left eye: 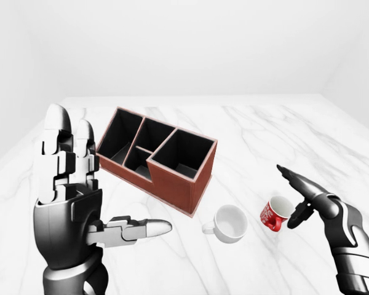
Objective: Pick up the red mug and place it to the right of the caddy.
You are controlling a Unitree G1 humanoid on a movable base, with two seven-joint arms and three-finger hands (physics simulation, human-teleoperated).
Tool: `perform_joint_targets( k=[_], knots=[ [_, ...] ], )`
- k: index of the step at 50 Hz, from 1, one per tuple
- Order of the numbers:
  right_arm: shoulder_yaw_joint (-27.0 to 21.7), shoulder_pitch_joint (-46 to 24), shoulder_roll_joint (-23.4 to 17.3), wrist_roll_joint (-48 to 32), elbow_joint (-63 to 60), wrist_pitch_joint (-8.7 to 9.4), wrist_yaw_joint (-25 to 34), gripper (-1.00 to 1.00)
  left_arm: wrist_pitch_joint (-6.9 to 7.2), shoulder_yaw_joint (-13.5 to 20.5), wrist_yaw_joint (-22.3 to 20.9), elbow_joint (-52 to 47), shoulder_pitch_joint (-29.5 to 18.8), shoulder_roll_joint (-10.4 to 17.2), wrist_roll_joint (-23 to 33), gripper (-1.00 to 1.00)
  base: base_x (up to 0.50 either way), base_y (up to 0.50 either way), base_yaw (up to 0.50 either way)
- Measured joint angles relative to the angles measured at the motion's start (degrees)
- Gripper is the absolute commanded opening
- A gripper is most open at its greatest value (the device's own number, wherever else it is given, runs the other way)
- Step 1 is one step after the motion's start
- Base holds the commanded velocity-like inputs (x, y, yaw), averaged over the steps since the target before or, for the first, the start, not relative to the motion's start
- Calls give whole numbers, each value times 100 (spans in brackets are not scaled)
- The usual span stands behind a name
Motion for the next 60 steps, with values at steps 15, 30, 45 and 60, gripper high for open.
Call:
perform_joint_targets(
  k=[15, 30, 45, 60],
  knots=[
    [24, 112, -8, -6, 224, -157, -195, 100, 0, -3, -2, 14, -2, -3, 7, 100, 0, 0, 0],
    [101, 113, 13, -43, 425, -225, -323, 100, 0, 0, 1, 53, -6, -4, 4, 100, 0, 0, 0],
    [208, 69, 69, -89, 530, -240, -403, 100, 0, 17, -5, 20, -3, -5, -7, 100, 0, 0, 0],
    [252, 81, 83, -70, 603, -258, -402, -100, 0, 27, -9, -15, -7, -8, -8, 100, 0, 0, 0]
  ],
)
